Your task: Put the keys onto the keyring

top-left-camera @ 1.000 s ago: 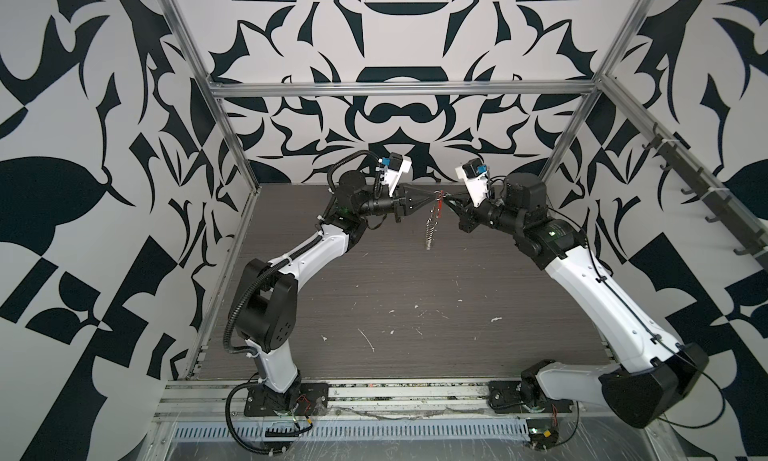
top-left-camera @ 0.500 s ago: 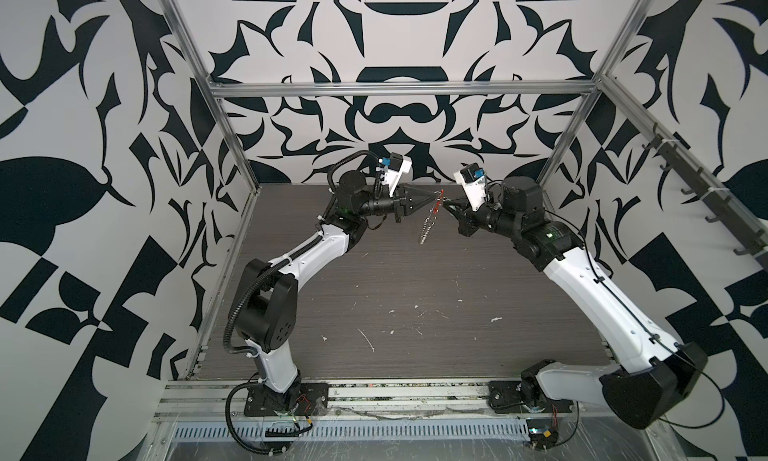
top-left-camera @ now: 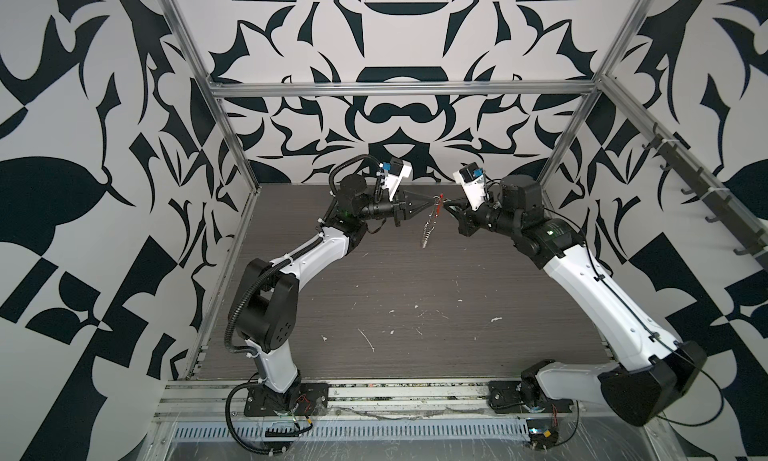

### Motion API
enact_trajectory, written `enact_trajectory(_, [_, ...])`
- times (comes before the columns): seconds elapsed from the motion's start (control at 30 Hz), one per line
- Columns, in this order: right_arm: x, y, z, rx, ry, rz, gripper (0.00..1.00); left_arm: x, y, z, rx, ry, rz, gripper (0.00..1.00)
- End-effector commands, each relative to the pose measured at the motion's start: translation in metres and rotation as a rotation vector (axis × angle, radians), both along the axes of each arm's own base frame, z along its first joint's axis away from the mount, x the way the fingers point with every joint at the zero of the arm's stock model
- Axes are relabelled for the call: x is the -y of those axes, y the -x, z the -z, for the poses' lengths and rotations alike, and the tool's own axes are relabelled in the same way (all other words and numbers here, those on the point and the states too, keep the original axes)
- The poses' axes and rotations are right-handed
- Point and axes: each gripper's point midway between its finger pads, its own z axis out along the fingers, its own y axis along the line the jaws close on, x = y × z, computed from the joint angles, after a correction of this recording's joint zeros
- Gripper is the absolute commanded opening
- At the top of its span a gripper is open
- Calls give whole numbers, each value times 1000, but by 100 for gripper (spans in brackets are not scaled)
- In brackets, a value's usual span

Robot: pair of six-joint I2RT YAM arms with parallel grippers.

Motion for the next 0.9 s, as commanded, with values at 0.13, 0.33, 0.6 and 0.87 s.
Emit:
enact_trajectory(0.13, [12, -15, 26, -114, 115, 67, 0, -31, -40, 54, -74, -38, -179, 53])
enact_trajectory(0.33, [13, -29, 61, -183, 180, 94, 0, -47, -42, 84, -100, -126, -265, 58])
enact_trajectory(0.6, [-13, -48, 85, -258, 137, 63, 0, -64, -41, 106, -92, -218, -376, 58])
enact_trajectory(0.87, [-38, -63, 85, -278, 108, 16, 0, -79, -41, 112, -87, -262, -480, 58])
